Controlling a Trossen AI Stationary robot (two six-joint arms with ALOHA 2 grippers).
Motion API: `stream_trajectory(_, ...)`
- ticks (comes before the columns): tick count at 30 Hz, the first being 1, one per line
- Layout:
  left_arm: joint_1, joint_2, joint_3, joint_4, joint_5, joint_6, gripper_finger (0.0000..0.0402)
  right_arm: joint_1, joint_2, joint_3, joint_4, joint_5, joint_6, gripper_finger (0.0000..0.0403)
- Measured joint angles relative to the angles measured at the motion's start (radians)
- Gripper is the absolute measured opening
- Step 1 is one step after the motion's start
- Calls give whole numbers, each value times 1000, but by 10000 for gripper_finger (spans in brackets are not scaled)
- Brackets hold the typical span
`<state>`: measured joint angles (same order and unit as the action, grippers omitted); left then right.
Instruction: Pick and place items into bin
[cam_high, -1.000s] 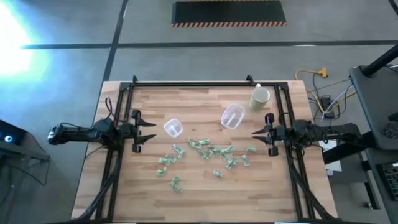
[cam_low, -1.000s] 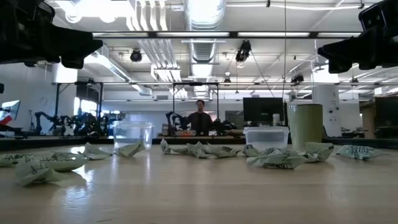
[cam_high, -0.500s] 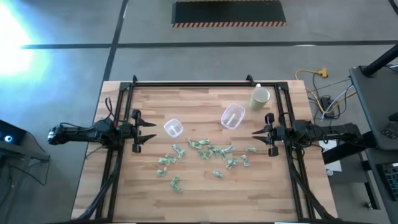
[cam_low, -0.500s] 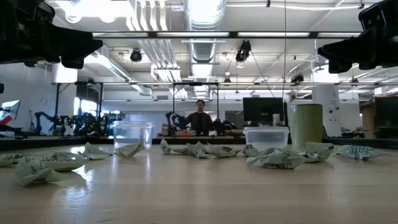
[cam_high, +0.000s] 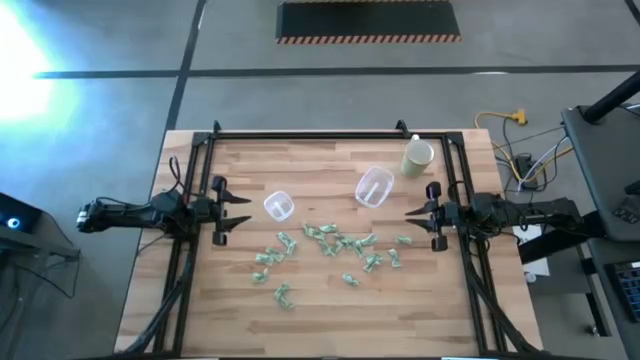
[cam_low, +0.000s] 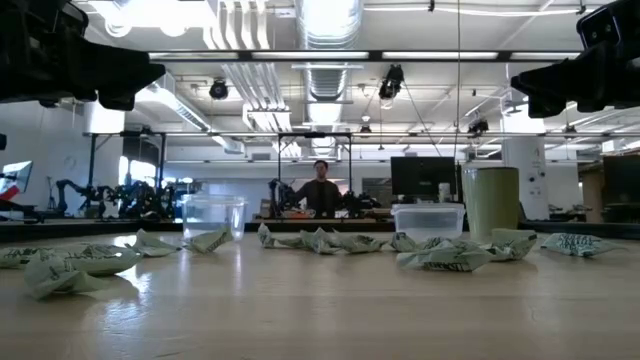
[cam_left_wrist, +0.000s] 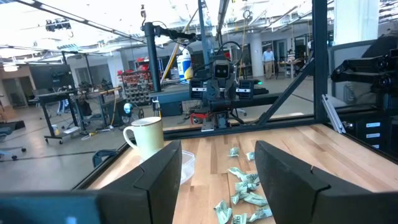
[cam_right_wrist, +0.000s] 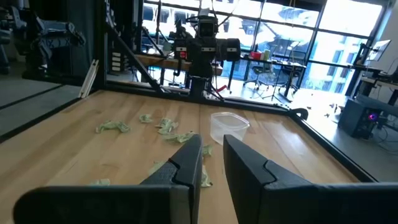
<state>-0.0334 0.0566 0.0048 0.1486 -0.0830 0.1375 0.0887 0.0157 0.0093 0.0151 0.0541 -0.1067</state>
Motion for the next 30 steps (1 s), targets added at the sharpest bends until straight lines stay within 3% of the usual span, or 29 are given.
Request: stream_trajectory(30, 0, 0, 0, 0, 0, 0, 187, 0, 0, 0, 29, 0, 2, 57)
